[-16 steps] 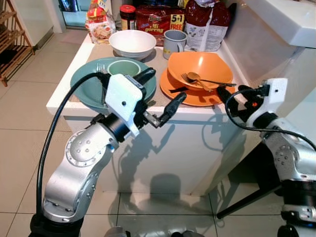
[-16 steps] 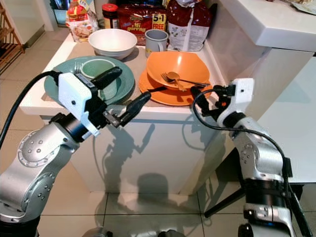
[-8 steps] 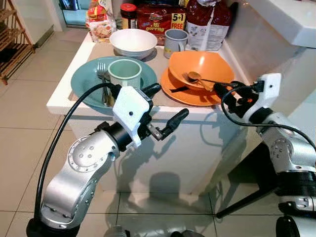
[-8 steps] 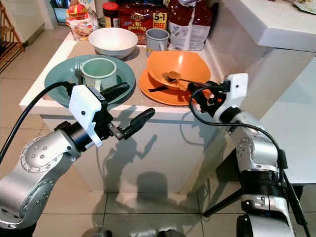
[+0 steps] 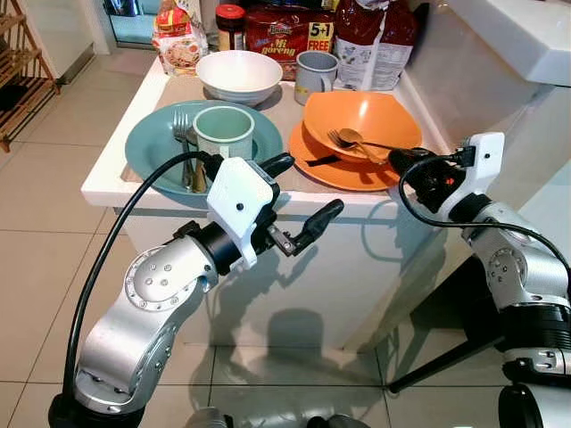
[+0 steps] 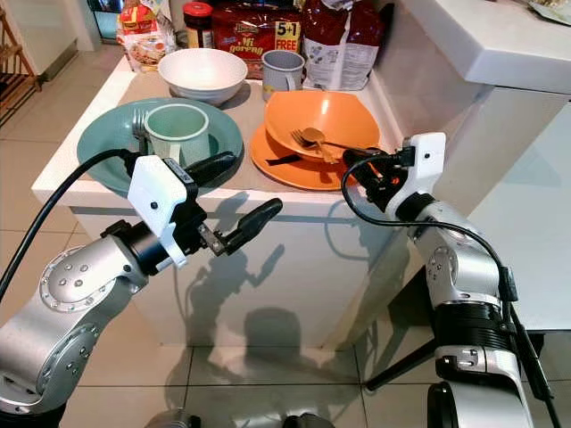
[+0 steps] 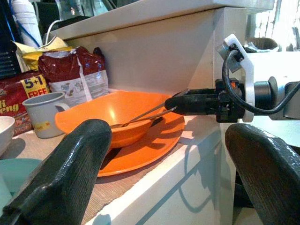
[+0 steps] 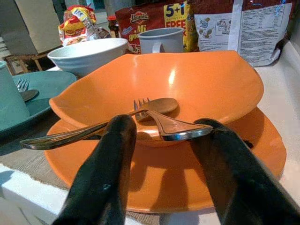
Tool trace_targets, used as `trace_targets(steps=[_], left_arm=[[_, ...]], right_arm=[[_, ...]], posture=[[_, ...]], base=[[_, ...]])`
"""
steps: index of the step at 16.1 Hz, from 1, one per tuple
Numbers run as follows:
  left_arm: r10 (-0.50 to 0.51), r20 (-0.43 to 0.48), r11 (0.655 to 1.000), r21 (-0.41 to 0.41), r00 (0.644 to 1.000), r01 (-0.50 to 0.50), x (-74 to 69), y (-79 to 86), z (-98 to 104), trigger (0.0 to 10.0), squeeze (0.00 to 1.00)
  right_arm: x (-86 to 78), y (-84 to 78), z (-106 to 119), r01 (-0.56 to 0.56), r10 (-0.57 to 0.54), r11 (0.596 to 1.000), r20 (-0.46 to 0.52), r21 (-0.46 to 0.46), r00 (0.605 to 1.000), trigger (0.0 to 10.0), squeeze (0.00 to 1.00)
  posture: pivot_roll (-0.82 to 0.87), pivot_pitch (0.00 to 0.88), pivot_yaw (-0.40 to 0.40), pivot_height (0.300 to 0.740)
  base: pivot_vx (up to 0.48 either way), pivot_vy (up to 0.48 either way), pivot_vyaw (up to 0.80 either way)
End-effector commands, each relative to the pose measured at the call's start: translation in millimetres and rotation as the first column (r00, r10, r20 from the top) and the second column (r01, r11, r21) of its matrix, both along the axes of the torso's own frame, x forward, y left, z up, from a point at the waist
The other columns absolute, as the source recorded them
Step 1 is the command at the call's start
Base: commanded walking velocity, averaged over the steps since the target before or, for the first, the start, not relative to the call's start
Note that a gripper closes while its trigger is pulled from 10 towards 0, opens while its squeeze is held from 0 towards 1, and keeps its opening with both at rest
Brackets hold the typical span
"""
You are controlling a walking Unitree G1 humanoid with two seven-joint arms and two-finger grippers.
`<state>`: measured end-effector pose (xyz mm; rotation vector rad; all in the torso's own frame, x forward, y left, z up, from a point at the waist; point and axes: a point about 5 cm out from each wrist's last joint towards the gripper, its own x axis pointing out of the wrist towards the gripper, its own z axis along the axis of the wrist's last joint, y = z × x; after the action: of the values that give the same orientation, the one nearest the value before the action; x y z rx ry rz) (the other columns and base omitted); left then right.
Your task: Setting the table
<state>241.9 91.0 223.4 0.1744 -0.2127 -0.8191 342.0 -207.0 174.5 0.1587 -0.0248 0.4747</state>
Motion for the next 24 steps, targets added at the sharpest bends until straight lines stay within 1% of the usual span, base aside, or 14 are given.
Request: trace_targets(steps=[1,5,7,15,17,19,22,24], left_arm=[[-0.028,0.016,1.0,0.012,0.999,0.028,-3.3,-4.3,3,10.0,0.0],[-0.033,0.019,0.999,0.013,0.999,0.033,-3.2,-4.4,3,10.0,0.0],[-0.039,0.023,0.998,0.039,0.999,0.038,-3.3,-5.0,1,10.0,0.0],[-0.047,0.025,0.998,0.032,0.999,0.047,-2.8,-5.6,2,10.0,0.0],[-0.048,0.027,0.998,0.033,0.999,0.047,-2.5,-5.6,2,10.0,0.0],[-0.048,0.029,0.998,0.033,0.998,0.047,-2.5,-6.1,3,10.0,0.0],[-0.051,0.031,0.998,0.033,0.998,0.05,-2.6,-6.5,3,10.0,0.0],[-0.052,0.033,0.998,0.035,0.998,0.051,-3.0,-6.7,3,10.0,0.0]], right_arm=[[3.1,-4.3,9,0.004,-0.004,1.0,0.028,-0.011,1.0,0.0,0.0],[4.6,-4.2,11,-0.006,0.007,1.0,0.036,-0.011,0.999,0.0,0.0],[4.5,-3.8,11,-0.015,0.016,1.0,0.039,-0.009,0.999,0.0,0.0],[5.4,-3.9,12,-0.018,0.018,1.0,0.046,-0.011,0.999,0.0,0.0],[5.8,-4.5,17,-0.011,0.01,1.0,0.064,0.002,0.998,0.0,0.0],[6.0,-4.8,28,-0.013,0.012,1.0,0.096,0.008,0.995,0.0,0.0],[6.3,-4.6,33,-0.017,0.016,1.0,0.115,0.01,0.993,0.0,0.0],[5.7,-2.6,41,-0.032,0.026,0.999,0.141,0.035,0.99,0.0,0.0]], posture=[[0.16,0.063,-0.09,0.74],[0.16,0.059,-0.09,0.74],[0.16,0.055,-0.091,0.74],[0.16,0.049,-0.089,0.74],[0.17,0.048,-0.088,0.74],[0.16,0.044,-0.085,0.74],[0.16,0.04,-0.085,0.74],[0.16,0.033,-0.086,0.74]], base=[[0.0,0.0,0.0],[0.0,0.0,0.0],[0.0,0.0,0.0],[0.0,0.0,0.0],[0.0,0.0,0.0],[0.0,0.0,0.0],[0.0,0.0,0.0],[0.0,0.0,0.0]])
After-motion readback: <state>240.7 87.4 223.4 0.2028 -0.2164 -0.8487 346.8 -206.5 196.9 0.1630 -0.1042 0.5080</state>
